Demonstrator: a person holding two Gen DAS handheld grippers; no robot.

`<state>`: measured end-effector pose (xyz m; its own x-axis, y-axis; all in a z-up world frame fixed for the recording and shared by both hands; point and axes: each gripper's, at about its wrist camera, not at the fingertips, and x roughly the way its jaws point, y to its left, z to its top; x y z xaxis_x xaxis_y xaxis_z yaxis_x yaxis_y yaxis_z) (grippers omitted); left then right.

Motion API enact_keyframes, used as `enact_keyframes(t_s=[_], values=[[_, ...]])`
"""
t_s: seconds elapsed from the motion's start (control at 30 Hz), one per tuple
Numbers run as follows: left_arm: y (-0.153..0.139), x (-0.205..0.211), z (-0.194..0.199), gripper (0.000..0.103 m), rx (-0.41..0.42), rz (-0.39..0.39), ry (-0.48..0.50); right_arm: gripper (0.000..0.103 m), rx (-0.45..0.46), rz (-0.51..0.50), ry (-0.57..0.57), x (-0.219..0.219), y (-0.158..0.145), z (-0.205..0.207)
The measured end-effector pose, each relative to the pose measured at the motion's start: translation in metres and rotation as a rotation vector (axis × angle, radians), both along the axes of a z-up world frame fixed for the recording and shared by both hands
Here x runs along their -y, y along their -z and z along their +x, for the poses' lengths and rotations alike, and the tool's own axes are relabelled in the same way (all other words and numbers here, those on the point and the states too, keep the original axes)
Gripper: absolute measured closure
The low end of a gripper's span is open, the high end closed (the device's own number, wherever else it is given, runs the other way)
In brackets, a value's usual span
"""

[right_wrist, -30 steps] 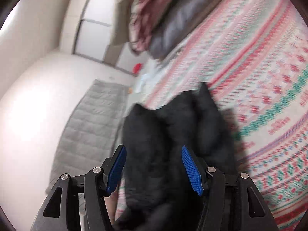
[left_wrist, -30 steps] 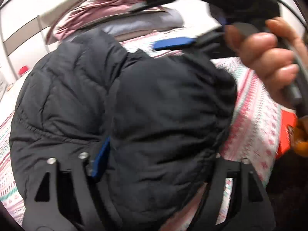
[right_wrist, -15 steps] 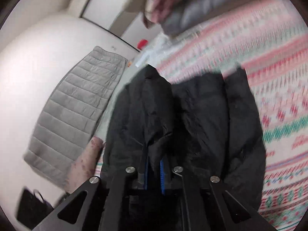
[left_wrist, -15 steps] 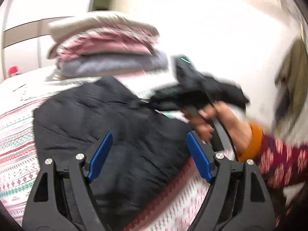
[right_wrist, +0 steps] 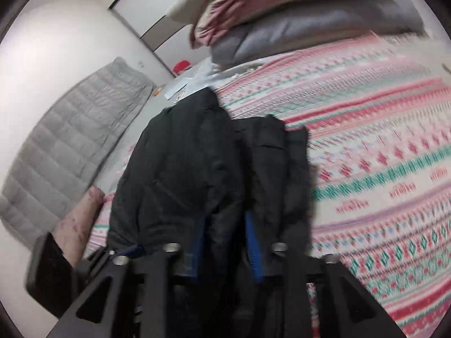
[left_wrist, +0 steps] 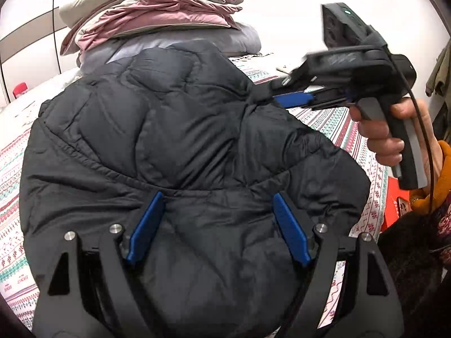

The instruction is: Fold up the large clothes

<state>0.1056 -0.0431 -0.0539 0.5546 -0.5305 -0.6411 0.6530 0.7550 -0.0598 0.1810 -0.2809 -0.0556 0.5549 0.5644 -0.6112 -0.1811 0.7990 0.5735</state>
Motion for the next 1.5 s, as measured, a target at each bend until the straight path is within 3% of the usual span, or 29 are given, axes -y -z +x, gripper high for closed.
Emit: enact_keyframes(t_s=[0.03,0.1,0.3,0.37,0.43,0.5,0.63,0.7,0.77,0.83,0.87,0.93,1.0,1.1,1.2,1.3,1.4,1.5], values=[[-0.001,-0.001,-0.001,0.023,-0.004,-0.004,-0.001,0.034,0.000,0.015,0.014,0.008,0.001,-0.002],[-0.003,0.000,0.002,0.023,-0.008,-0.006,-0.003,0.017,-0.007,0.066,0.056,0.025,0.002,-0.006],[-0.007,0.006,0.011,0.023,0.004,0.017,-0.009,0.017,-0.182,0.218,-0.027,0.011,0.026,0.014],[-0.008,0.005,0.006,0.023,0.007,0.017,-0.014,0.025,-0.186,0.209,-0.079,-0.011,0.028,0.017],[-0.015,0.001,0.009,0.023,0.015,0.000,-0.027,0.070,-0.121,0.103,-0.085,-0.035,0.017,0.017],[-0.028,-0.012,0.013,0.023,0.020,-0.071,-0.058,0.083,-0.013,-0.001,-0.072,-0.051,-0.004,0.014],[-0.048,-0.038,0.019,0.022,0.055,-0.165,-0.164,0.087,0.171,-0.003,-0.017,-0.041,-0.046,0.000],[-0.047,-0.046,0.024,0.022,0.061,-0.152,-0.217,0.086,0.185,0.000,0.032,-0.021,-0.049,-0.001],[-0.040,-0.049,0.032,0.022,0.027,-0.133,-0.240,0.080,0.103,-0.067,0.071,-0.010,-0.032,0.004],[-0.031,-0.049,0.036,0.022,0.002,-0.095,-0.235,0.043,-0.094,-0.173,0.071,-0.003,0.015,0.017],[-0.030,-0.046,0.035,0.022,0.011,-0.069,-0.232,0.038,-0.182,-0.157,0.063,0.002,0.037,0.020],[-0.030,-0.041,0.035,0.022,0.027,-0.020,-0.238,0.036,-0.221,-0.090,0.078,0.016,0.040,0.019],[-0.035,-0.041,0.036,0.022,0.032,-0.036,-0.237,0.035,-0.168,-0.075,0.134,0.032,0.019,0.010],[-0.042,-0.040,0.042,0.022,0.043,-0.080,-0.250,0.035,0.080,-0.041,0.287,0.052,-0.032,-0.018],[-0.046,-0.038,0.053,0.022,0.046,-0.110,-0.288,0.035,0.253,0.001,0.329,0.035,-0.060,-0.027],[-0.050,-0.041,0.065,0.022,0.041,-0.163,-0.356,0.035,0.280,-0.031,0.266,-0.013,-0.063,-0.011],[-0.048,-0.052,0.082,0.021,0.016,-0.223,-0.428,0.035,0.278,-0.144,0.195,-0.057,-0.050,0.011],[-0.026,-0.064,0.104,0.019,-0.049,-0.177,-0.538,0.035,0.249,-0.241,0.183,-0.080,-0.032,0.023]])
